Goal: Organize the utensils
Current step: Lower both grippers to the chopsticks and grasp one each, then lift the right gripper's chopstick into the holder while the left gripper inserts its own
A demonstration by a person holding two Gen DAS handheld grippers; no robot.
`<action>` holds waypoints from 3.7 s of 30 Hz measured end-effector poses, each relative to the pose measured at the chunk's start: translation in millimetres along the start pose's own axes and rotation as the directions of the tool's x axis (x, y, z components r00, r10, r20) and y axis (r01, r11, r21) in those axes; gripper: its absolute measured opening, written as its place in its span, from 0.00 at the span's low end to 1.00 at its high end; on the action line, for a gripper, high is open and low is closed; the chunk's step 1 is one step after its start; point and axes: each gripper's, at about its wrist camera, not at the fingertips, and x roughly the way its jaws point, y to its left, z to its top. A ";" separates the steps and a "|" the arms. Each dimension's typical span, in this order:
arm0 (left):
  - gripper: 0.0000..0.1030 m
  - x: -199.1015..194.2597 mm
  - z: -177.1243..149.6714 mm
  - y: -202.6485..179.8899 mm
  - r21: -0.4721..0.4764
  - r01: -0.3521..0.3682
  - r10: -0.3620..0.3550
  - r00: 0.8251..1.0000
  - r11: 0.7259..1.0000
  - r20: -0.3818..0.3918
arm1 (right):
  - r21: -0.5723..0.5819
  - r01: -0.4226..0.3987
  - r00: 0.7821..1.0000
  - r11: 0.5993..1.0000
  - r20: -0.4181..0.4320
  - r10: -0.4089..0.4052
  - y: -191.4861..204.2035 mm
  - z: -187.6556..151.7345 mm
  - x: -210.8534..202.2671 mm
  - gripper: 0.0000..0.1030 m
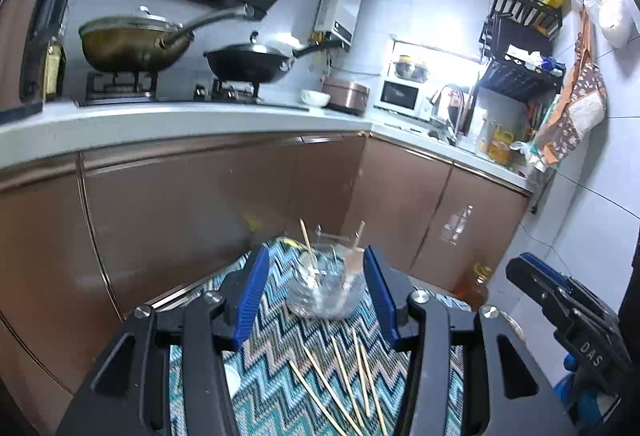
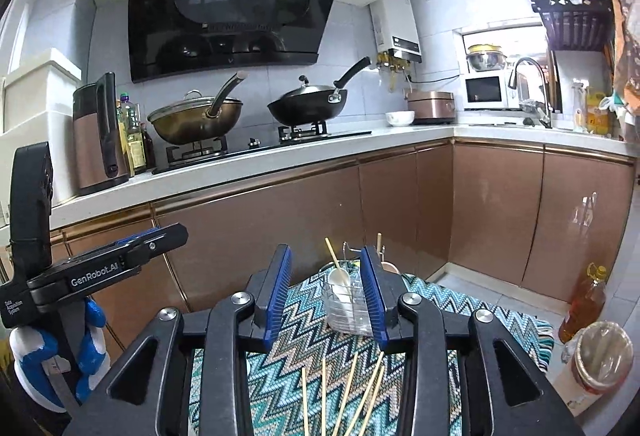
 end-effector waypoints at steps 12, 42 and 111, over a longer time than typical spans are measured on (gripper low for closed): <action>0.46 90.1 -54.4 41.3 -0.130 0.071 -0.113 0.928 0.989 -0.355 | 0.046 0.054 0.962 0.997 -0.269 -0.040 -31.2 -48.6 68.6 0.34; 0.17 317.9 -164.6 50.9 -0.344 -0.061 -0.250 0.569 0.937 -0.783 | 0.192 0.068 0.643 0.979 -0.758 0.105 -126.0 -167.9 306.0 0.15; 0.05 129.0 42.3 62.0 -0.215 0.162 -0.175 0.983 0.963 -0.044 | 0.037 -0.133 0.987 0.990 -0.085 0.135 -43.4 43.4 115.5 0.05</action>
